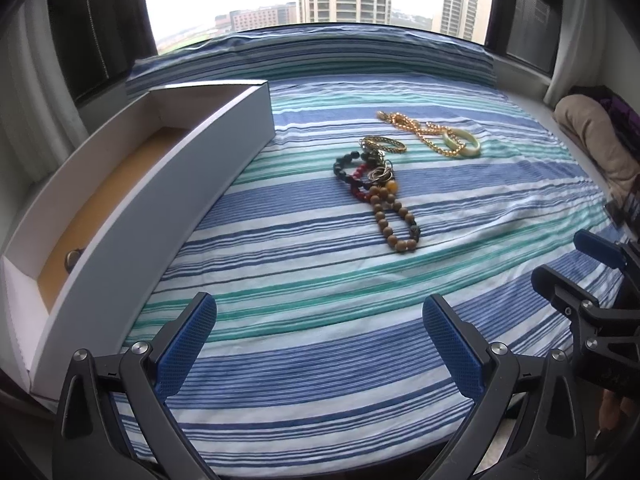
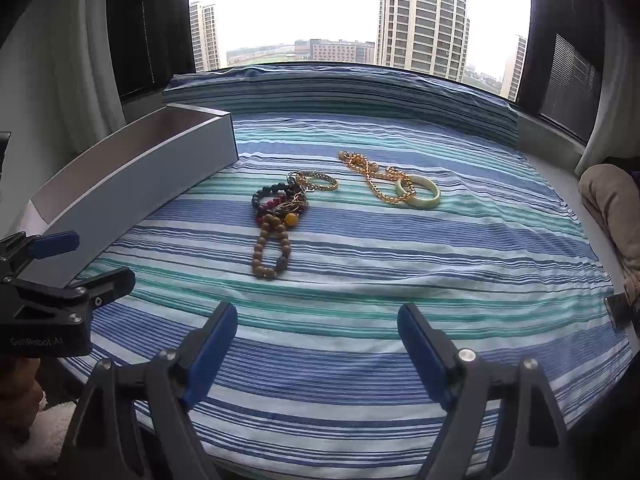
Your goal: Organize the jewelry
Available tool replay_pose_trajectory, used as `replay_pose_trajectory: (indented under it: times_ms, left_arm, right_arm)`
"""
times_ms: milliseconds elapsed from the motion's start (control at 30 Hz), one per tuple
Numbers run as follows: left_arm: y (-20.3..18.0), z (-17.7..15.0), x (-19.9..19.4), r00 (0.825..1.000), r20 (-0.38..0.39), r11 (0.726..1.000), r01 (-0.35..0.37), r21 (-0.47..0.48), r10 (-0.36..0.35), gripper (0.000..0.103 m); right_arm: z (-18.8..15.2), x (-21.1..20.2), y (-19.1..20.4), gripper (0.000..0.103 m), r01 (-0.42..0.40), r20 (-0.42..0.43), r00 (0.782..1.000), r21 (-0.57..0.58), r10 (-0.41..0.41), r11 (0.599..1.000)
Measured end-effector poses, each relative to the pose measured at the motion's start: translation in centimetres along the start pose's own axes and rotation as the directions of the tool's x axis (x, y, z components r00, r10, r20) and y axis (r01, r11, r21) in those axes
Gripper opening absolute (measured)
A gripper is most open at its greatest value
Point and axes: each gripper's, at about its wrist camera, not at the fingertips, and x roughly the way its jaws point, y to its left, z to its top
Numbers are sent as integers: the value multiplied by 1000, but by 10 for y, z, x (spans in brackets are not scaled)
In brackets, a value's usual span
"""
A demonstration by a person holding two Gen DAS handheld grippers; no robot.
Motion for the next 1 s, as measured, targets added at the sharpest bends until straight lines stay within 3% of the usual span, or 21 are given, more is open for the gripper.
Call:
replay_pose_trajectory:
  times_ms: [467,667,800,867,1000]
  left_arm:
    - [-15,7,16,997,-40,998,61,31,-60,103]
    - [-36,17,35,987,-61,984,152,87,-147,103]
    - [-49,28,54,965,-70,960,258,113,-251,102]
    - [-58,32,66,955,-83,946,294,138,-285,97]
    - [-82,40,93,953,-110,928,301,219,-283,79]
  right_arm:
    - [-9,4,-17,84,3,-23,1000,49,-2,999]
    - [-12,3,-29,84,20,-24,1000,82,-18,996]
    - [-16,3,-37,84,31,-32,999,105,-27,994]
    - [-18,2,-39,84,33,-32,999,115,-30,993]
    - [-22,2,-43,84,35,-36,999,131,-31,991]
